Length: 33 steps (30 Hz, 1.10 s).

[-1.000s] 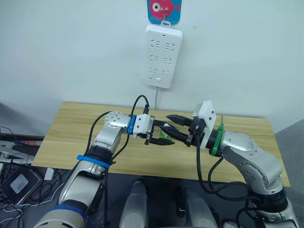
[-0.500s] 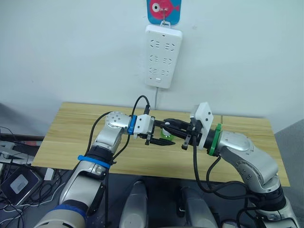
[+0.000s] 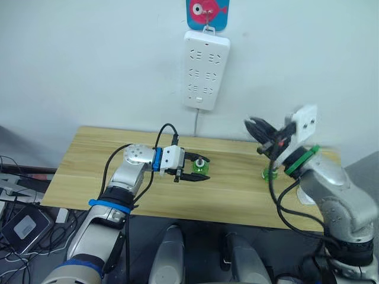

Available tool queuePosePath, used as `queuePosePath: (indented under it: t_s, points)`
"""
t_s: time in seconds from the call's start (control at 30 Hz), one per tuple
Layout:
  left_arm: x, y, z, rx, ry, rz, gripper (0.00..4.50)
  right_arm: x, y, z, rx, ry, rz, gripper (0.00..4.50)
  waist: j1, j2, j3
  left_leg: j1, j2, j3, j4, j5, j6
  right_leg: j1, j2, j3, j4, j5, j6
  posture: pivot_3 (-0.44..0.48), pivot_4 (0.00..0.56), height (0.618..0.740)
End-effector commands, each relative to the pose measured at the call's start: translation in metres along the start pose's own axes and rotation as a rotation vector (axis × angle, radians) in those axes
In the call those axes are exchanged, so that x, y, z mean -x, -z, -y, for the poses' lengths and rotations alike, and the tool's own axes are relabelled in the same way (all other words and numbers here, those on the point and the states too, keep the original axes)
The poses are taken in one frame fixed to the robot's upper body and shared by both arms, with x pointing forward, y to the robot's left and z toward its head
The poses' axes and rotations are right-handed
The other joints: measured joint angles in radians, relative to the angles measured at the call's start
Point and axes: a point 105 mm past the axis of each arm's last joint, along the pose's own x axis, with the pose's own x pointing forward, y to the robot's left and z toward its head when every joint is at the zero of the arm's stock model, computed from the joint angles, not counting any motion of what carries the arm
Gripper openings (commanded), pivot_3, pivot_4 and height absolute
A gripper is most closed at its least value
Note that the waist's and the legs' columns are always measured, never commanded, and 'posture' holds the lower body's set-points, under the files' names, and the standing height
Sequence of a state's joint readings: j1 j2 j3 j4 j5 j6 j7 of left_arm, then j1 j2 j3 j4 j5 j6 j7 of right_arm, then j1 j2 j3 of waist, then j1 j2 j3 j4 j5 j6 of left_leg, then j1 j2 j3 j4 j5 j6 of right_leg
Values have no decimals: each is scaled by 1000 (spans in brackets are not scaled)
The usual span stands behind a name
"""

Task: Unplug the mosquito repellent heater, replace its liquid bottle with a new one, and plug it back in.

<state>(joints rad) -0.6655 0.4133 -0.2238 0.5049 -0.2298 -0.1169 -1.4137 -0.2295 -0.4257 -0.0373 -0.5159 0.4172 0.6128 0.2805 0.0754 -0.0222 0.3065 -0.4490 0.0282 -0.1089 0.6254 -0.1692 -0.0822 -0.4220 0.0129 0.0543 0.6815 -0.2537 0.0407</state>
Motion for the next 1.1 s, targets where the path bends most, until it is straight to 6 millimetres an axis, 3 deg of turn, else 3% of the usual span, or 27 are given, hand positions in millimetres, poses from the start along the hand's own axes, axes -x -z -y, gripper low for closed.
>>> queuePosePath:
  t_s: [0.03, 0.1, 0.33, 0.63, 0.9, 1.1]
  points:
    - [1, -10, -4, -38, -13, 16, 2289, -5, 33, 9, 79, 91, 1, 304, -5, 0, 0, 1, 1, 0, 0, 0, 0, 1, 0, 0, 1, -2, 3, 214, 272, 740]
    - [3, -12, -6, -40, -17, 13, 2289, -10, 56, 10, 71, 114, -13, 304, -14, 0, 0, 2, 1, 1, 0, 1, 1, 1, 1, 1, 1, -2, 3, 241, 292, 740]
    - [8, -19, -6, -45, -28, 11, 2289, -17, 106, 28, -20, 237, -46, 304, -26, 2, 3, 4, 2, 2, -1, 2, 3, 0, 2, 3, 3, -2, 3, 278, 334, 740]
    - [16, -27, -3, -31, -32, 4, 2289, -29, 135, 24, -47, 238, -62, 304, -21, 7, 14, 5, 1, 4, -4, 2, 3, 0, 2, 6, 2, -2, 3, 325, 371, 740]
    - [16, -30, -2, -29, -26, -3, 2289, -30, 145, 26, -23, 240, -76, 304, -21, 7, 17, 11, 1, 10, -13, 2, 3, 0, 2, 12, 0, -3, 3, 320, 367, 740]
    - [11, -31, -2, -30, -17, 6, 2289, -28, 139, 22, -45, 216, -42, 2342, -21, 7, 17, 12, 2, 11, -18, 2, 3, 0, 2, 12, 0, -6, 1, 313, 365, 740]
